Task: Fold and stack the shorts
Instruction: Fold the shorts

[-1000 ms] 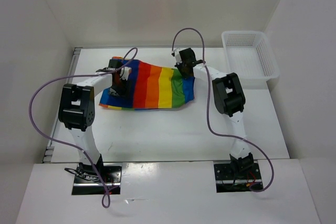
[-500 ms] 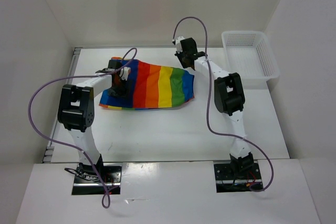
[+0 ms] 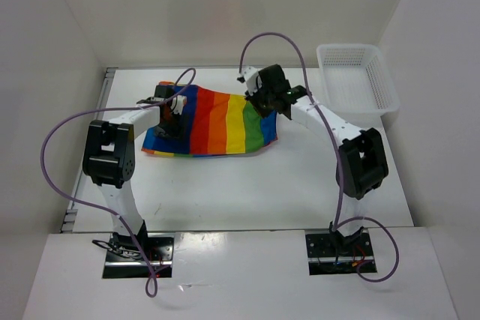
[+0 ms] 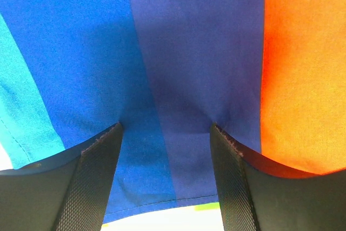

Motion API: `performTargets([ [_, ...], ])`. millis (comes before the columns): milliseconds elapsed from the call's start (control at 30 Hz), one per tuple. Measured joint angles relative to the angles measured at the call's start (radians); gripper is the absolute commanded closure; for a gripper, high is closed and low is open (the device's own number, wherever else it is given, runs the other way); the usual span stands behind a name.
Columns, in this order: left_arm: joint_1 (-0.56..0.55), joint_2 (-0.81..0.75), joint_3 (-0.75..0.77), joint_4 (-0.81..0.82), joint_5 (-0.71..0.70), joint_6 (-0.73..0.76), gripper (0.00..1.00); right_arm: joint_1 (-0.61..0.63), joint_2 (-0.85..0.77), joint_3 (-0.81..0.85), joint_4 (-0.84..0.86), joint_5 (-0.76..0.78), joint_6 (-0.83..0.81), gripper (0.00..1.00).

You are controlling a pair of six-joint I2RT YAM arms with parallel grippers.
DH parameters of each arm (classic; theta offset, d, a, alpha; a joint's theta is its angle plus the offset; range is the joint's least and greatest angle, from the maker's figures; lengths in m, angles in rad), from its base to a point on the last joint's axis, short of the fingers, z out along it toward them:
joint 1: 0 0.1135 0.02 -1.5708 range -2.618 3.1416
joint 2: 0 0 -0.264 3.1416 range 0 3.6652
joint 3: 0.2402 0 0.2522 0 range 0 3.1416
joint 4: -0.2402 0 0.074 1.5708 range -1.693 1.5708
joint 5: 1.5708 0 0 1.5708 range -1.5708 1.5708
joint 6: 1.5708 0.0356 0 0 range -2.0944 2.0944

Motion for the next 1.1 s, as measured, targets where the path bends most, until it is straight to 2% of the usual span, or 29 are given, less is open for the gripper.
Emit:
performTargets([
  [333, 0.0, 0.0, 0.0, 0.0, -0.004, -0.001, 0.26, -0.034, 0.163, -0.218, 0.008, -0.013, 0.01, 1.0],
  [600, 0.0, 0.002, 0.0, 0.0, -0.005, -0.003, 0.26, -0.076, 0.193, -0.193, 0.046, -0.053, 0.016, 1.0],
  [700, 0.001, 0.002, 0.0, 0.0, -0.004, -0.003, 0.26, -0.08, 0.206, -0.143, 0.01, -0.062, 0.002, 0.96],
  [900, 0.003, 0.0, 0.007, -0.013, -0.001, -0.002, 0.23, -0.1, 0.177, 0.042, -0.084, -0.138, 0.008, 0.7],
  [933, 0.004, 0.0, 0.009, -0.015, 0.0, -0.002, 0.23, -0.107, 0.151, 0.058, -0.095, -0.176, 0.017, 0.64],
  [967, 0.005, 0.0, 0.01, -0.016, 0.0, -0.002, 0.23, -0.119, 0.117, 0.061, -0.105, -0.22, 0.031, 0.5],
  [1067, 0.005, 0.001, 0.01, -0.018, 0.002, -0.002, 0.23, -0.181, 0.005, 0.032, -0.117, -0.341, 0.104, 0.33],
  [1100, 0.005, 0.001, 0.01, -0.019, 0.002, -0.001, 0.23, -0.213, -0.041, -0.003, -0.109, -0.372, 0.137, 0.3],
])
